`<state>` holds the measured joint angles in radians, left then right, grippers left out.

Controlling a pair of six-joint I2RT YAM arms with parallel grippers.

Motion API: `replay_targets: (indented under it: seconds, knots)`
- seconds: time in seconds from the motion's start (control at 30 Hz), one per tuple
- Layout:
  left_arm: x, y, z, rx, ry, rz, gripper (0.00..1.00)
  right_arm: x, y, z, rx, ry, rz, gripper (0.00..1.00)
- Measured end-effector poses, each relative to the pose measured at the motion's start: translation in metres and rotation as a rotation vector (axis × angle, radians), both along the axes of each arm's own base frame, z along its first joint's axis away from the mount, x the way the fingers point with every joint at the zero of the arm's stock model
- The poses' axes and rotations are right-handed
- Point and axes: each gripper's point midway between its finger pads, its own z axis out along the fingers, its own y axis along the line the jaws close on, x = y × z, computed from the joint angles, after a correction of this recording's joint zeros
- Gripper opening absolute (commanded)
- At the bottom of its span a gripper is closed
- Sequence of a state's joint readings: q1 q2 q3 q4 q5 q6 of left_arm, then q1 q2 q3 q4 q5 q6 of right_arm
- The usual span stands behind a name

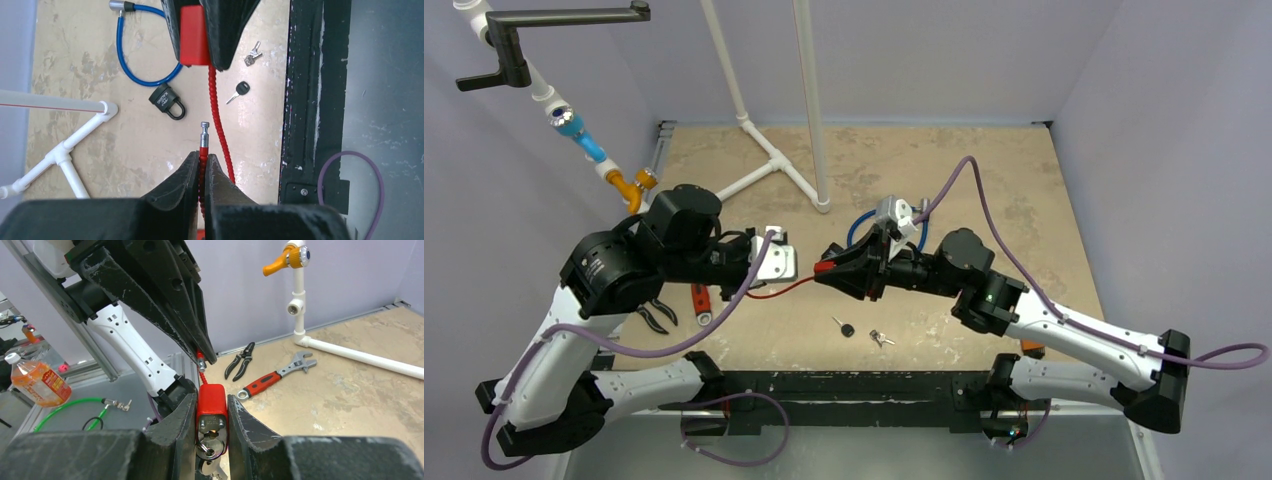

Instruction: Unlock with the key

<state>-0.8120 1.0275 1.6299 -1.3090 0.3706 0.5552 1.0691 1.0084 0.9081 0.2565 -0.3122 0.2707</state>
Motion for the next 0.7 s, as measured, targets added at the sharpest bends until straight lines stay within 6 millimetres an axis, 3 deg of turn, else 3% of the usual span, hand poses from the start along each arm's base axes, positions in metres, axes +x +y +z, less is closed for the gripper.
replay_targets:
  seconds: [0.1,0.17,0.2,0.23,0.3,0.33,0.5,0.7]
  knots:
    - [-0.002,0.009,-0.002,0.024,-0.017,0.008,0.01,0.002,-0.002,0.001,0.004,0.005,-0.010,0.00]
    - [-0.001,0.014,-0.002,0.037,-0.030,0.017,0.25,0.001,-0.004,0.003,0.009,0.002,-0.016,0.00]
    - [-0.001,0.015,-0.002,0.040,-0.040,0.021,0.43,0.001,-0.005,0.005,0.013,0.000,-0.018,0.00]
    - [0.001,0.017,-0.002,0.044,-0.046,0.031,0.71,0.001,-0.006,0.006,0.016,-0.002,-0.021,0.00]
    - [0.003,0.021,-0.001,0.054,-0.057,0.048,0.93,0.004,-0.007,0.008,0.021,-0.006,-0.037,0.00]
    - [0.004,0.022,0.002,0.049,-0.057,0.068,0.98,0.005,-0.008,0.008,0.020,-0.006,-0.044,0.00]
    - [0.019,0.022,0.035,-0.013,-0.122,0.156,1.00,0.015,-0.008,-0.002,-0.006,0.005,-0.095,0.00]
    - [0.043,0.030,0.081,-0.099,-0.244,0.294,1.00,0.031,-0.016,-0.049,-0.132,0.054,-0.185,0.00]
